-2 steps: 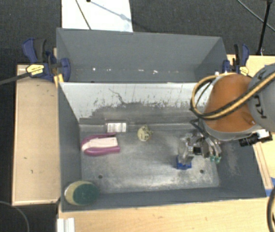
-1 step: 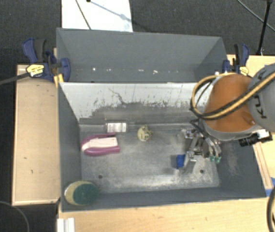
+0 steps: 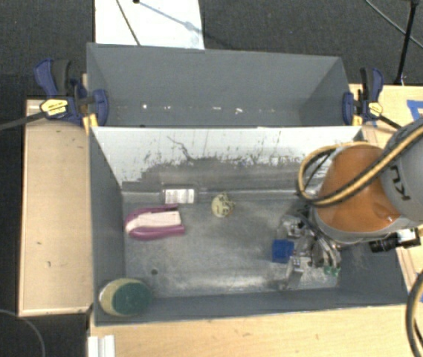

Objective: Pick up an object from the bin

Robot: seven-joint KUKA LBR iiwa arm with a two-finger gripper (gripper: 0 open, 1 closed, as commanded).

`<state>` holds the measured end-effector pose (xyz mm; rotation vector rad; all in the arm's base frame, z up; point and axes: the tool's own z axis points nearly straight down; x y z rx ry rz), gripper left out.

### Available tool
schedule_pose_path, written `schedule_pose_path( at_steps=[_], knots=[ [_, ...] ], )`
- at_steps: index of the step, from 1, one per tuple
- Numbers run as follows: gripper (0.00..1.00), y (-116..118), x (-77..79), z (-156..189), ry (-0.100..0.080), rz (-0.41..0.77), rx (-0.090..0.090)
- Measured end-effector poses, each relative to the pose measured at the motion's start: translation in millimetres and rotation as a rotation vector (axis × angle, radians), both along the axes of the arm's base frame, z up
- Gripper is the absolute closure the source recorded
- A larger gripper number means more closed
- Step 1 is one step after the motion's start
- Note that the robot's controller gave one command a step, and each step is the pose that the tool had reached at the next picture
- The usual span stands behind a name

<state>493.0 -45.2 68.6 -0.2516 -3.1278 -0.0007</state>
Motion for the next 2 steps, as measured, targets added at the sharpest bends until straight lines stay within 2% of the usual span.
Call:
schedule_pose_path(
  at_steps=[1, 2],
  knots=[
    [1.0, 0, 1.7, 2, -0.005, 0.0, 0.0],
    [1.0, 5, 12.3, 200, -0.016, 0.032, -0.001]
  ],
)
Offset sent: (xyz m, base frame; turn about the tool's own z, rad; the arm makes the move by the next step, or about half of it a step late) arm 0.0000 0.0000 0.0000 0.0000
